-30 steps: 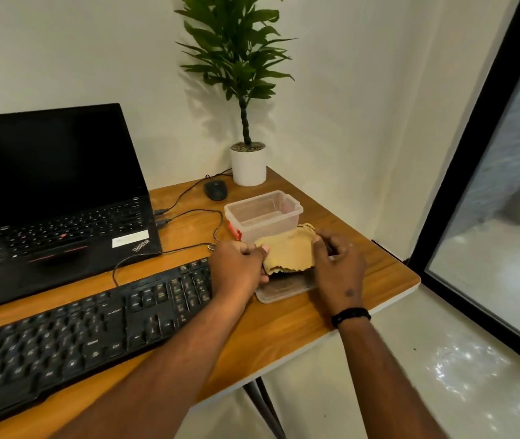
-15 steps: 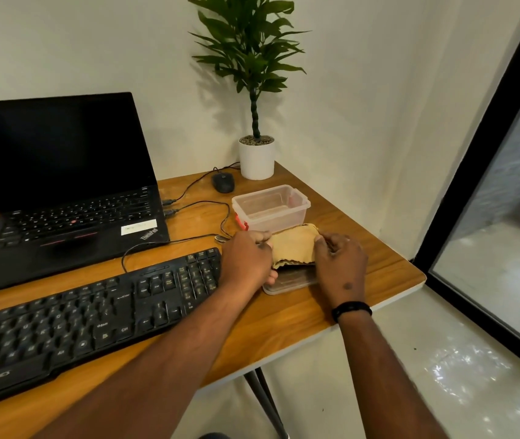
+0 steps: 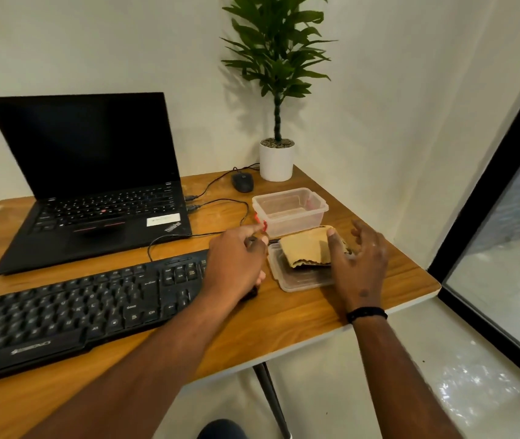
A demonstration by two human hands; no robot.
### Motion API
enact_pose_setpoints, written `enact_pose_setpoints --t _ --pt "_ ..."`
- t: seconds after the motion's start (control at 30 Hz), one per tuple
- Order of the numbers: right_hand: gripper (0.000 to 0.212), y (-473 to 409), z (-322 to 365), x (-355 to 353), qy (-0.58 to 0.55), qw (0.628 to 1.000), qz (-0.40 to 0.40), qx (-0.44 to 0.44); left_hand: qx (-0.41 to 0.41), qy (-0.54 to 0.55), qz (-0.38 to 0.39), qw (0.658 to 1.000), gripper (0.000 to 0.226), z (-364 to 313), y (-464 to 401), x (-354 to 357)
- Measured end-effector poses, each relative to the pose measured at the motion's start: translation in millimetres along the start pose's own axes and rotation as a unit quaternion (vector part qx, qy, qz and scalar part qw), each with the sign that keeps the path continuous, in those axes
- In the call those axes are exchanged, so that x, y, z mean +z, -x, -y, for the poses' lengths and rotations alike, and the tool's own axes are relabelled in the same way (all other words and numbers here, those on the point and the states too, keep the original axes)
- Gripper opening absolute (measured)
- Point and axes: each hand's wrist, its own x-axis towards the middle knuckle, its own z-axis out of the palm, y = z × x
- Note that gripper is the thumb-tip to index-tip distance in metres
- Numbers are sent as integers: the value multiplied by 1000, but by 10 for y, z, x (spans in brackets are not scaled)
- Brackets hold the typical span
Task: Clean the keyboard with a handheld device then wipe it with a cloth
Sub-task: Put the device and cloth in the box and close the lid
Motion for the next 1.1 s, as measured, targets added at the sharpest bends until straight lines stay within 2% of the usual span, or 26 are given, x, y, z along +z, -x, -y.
enact_pose_setpoints --t 0.17,0.3,0.43,0.57,0.7,0.9,1.1 --pt "53 234 219 74 83 989 -22 -121 9 28 -58 998 29 234 273 -493" --pt "43 654 595 333 41 984 -1 -172 38 20 -74 996 25 388 458 -810" --pt "40 1101 1108 582 -2 972 104 -212 92 -35 -93 991 23 454 612 -1198" --pt "40 1470 1413 752 41 924 257 -279 110 -100 -123 981 19 701 852 -1697" --pt "28 1712 1530 763 89 895 285 -333 95 -174 -168 966 15 1108 1162 -2146" --pt "31 1872 1690 768 176 849 361 -343 41 -221 -152 962 18 1367 1352 -2447" --pt "30 1928 1741 849 233 843 341 -346 49 -240 -146 958 14 1425 1299 -2446"
